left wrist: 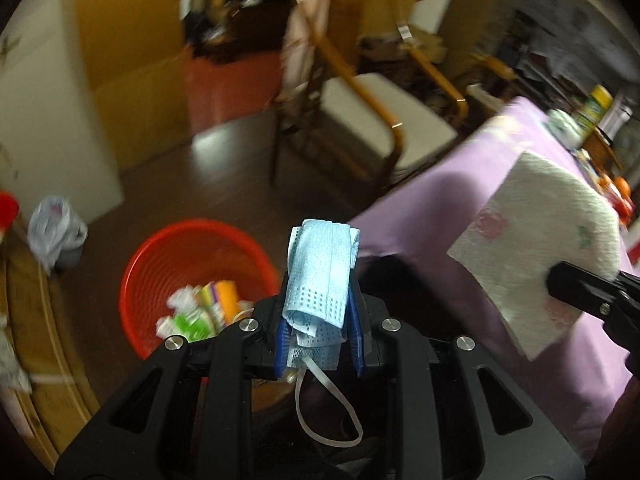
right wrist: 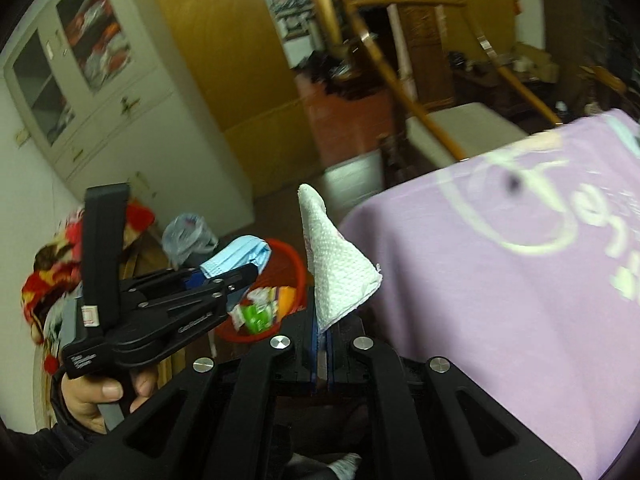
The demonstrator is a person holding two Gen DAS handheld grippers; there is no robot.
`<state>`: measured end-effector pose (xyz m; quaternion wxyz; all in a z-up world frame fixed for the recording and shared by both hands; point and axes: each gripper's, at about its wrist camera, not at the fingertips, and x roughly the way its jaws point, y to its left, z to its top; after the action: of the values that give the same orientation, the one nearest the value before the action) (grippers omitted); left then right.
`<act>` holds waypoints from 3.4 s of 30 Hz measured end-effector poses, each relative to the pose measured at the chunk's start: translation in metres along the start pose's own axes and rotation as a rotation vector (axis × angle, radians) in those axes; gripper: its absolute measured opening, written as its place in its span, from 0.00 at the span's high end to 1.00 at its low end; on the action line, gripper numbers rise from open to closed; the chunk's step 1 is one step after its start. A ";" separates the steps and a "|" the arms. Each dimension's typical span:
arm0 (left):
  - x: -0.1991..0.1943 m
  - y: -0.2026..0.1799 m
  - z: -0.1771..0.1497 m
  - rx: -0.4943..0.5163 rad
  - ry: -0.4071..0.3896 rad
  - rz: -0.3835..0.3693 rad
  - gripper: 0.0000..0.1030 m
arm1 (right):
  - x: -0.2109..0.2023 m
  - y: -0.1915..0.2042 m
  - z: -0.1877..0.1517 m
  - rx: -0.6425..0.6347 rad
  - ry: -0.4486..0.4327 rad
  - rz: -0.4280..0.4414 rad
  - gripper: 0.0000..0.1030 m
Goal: Collect trash
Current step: 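Carry the mask and tissue over to the red wastebasket, then open both tools to drop the mask and tissue into the wastebasket, then bring both open tools back over the table toward the remaining trash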
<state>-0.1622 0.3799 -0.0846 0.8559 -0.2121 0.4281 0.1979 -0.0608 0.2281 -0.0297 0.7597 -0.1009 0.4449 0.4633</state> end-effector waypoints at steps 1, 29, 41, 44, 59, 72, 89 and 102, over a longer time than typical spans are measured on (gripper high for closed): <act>0.006 0.010 -0.001 -0.017 0.015 0.014 0.76 | 0.012 0.005 0.003 -0.009 0.020 0.013 0.96; 0.117 0.138 -0.018 -0.295 0.253 0.201 0.49 | 0.236 0.064 0.018 -0.069 0.374 0.162 0.61; 0.082 0.125 -0.004 -0.295 0.174 0.211 0.42 | 0.184 0.047 0.021 -0.057 0.290 0.144 0.55; 0.071 0.113 -0.002 -0.271 0.154 0.206 0.41 | 0.165 0.044 0.018 -0.061 0.265 0.126 0.53; 0.003 -0.004 0.017 -0.064 0.019 0.126 0.33 | 0.000 -0.017 -0.013 -0.025 0.030 -0.079 0.22; -0.022 -0.178 0.005 0.282 -0.030 -0.018 0.24 | -0.146 -0.137 -0.074 0.245 -0.155 -0.316 0.10; -0.027 -0.338 -0.013 0.578 -0.070 -0.111 0.21 | -0.231 -0.260 -0.120 0.514 -0.274 -0.477 0.09; -0.013 -0.435 -0.004 0.670 -0.086 -0.200 0.16 | -0.251 -0.330 -0.133 0.642 -0.265 -0.563 0.09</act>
<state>0.0543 0.0143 0.0079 0.9104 0.0481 0.4098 -0.0294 0.0799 -0.1829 -0.0001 0.8995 0.0833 0.4202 0.0859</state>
